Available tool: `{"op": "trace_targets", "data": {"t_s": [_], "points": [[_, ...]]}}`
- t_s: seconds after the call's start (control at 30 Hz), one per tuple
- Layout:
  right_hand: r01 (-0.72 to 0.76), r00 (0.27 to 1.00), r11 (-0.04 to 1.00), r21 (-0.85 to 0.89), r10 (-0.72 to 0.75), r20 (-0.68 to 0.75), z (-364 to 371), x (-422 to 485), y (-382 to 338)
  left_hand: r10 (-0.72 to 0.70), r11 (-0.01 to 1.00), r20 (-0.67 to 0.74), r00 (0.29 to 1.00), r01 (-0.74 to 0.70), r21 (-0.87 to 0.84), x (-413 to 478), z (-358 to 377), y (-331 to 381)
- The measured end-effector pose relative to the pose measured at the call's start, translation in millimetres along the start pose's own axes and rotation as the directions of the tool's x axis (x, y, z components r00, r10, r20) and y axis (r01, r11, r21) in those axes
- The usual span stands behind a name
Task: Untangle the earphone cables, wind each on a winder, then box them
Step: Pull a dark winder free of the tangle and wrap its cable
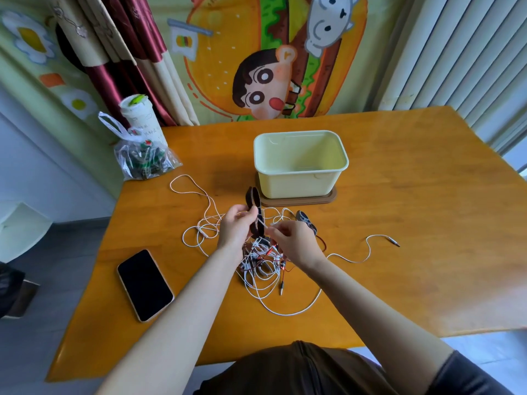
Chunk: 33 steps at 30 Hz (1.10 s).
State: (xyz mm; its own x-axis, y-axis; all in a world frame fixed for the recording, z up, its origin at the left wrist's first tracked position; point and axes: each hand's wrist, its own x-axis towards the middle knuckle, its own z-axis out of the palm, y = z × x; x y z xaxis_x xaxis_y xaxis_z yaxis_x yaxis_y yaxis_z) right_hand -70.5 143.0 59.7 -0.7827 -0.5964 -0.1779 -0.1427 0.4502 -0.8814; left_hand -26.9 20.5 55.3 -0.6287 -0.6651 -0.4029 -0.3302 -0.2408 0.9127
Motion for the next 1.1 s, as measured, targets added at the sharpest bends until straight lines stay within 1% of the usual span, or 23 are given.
{"op": "trace_targets", "data": {"t_s": [0.03, 0.07, 0.1, 0.13, 0.17, 0.23, 0.27, 0.33, 0.4, 0.47, 0.53, 0.6, 0.67, 0.73, 0.83, 0.9, 1.0, 1.1], "points": [[0.024, 1.000, 0.999, -0.035, -0.024, -0.008, -2, 1, -2, 0.139, 0.972, 0.006, 0.990, -0.137, 0.191, 0, -1, -4], [0.049, 0.999, 0.996, -0.081, -0.050, -0.013, -6, 2, -4, 0.257, 0.909, 0.044, 0.965, -0.257, 0.328, -1, -2, -7], [0.076, 0.997, 0.988, -0.135, -0.077, -0.005, -10, 2, -7, 0.327, 0.852, 0.086, 0.941, -0.333, 0.405, -1, -4, -9], [0.113, 0.994, 0.972, -0.206, -0.113, 0.015, -16, 3, -10, 0.349, 0.824, 0.118, 0.930, -0.364, 0.434, -1, -6, -8], [0.160, 0.987, 0.942, -0.296, -0.153, 0.045, -23, 3, -11, 0.341, 0.815, 0.145, 0.929, -0.369, 0.448, -1, -8, -8], [0.252, 0.968, 0.835, -0.489, -0.227, 0.111, -37, 5, -13, 0.289, 0.819, 0.215, 0.933, -0.357, 0.449, -1, -13, -6], [0.286, 0.957, 0.786, -0.549, -0.256, 0.133, -45, 6, -14, 0.256, 0.832, 0.255, 0.932, -0.347, 0.434, -2, -16, -6], [0.334, 0.939, 0.747, -0.575, -0.319, 0.131, -57, 10, -18, 0.202, 0.860, 0.342, 0.918, -0.333, 0.387, -6, -20, -6], [0.361, 0.924, 0.764, -0.536, -0.372, 0.092, -67, 17, -19, 0.168, 0.882, 0.415, 0.894, -0.325, 0.342, -11, -21, -4], [0.360, 0.923, 0.816, -0.452, -0.382, 0.045, -72, 23, -18, 0.129, 0.918, 0.476, 0.870, -0.286, 0.274, -16, -20, 0], [0.322, 0.940, 0.879, -0.352, -0.342, 0.006, -73, 26, -16, 0.097, 0.959, 0.541, 0.836, -0.224, 0.174, -21, -20, 4], [0.286, 0.955, 0.927, -0.245, -0.297, -0.007, -70, 25, -13, 0.101, 0.987, 0.572, 0.814, -0.156, 0.048, -25, -17, 9], [0.251, 0.967, 0.964, -0.092, -0.254, -0.024, -63, 21, -9, 0.116, 0.991, 0.552, 0.826, -0.063, -0.114, -26, -14, 14], [0.185, 0.983, 0.978, 0.091, -0.183, -0.028, -54, 15, -5, 0.119, 0.960, 0.513, 0.850, 0.033, -0.279, -27, -12, 17], [0.041, 0.999, 0.965, 0.258, -0.045, 0.010, -39, 7, -1, 0.101, 0.903, 0.464, 0.880, 0.115, -0.414, -27, -6, 19], [-0.019, 0.999, 0.950, 0.313, 0.009, 0.033, -31, 3, 0, 0.096, 0.878, 0.458, 0.884, 0.142, -0.458, -28, -3, 19], [-0.078, 0.996, 0.935, 0.347, 0.061, 0.059, -23, -2, -1, 0.086, 0.832, 0.440, 0.894, 0.178, -0.525, -25, -1, 17], [-0.074, 0.995, 0.956, 0.285, 0.052, 0.085, -16, -6, -1, 0.054, 0.816, 0.378, 0.924, 0.177, -0.550, -23, 0, 16]]}}
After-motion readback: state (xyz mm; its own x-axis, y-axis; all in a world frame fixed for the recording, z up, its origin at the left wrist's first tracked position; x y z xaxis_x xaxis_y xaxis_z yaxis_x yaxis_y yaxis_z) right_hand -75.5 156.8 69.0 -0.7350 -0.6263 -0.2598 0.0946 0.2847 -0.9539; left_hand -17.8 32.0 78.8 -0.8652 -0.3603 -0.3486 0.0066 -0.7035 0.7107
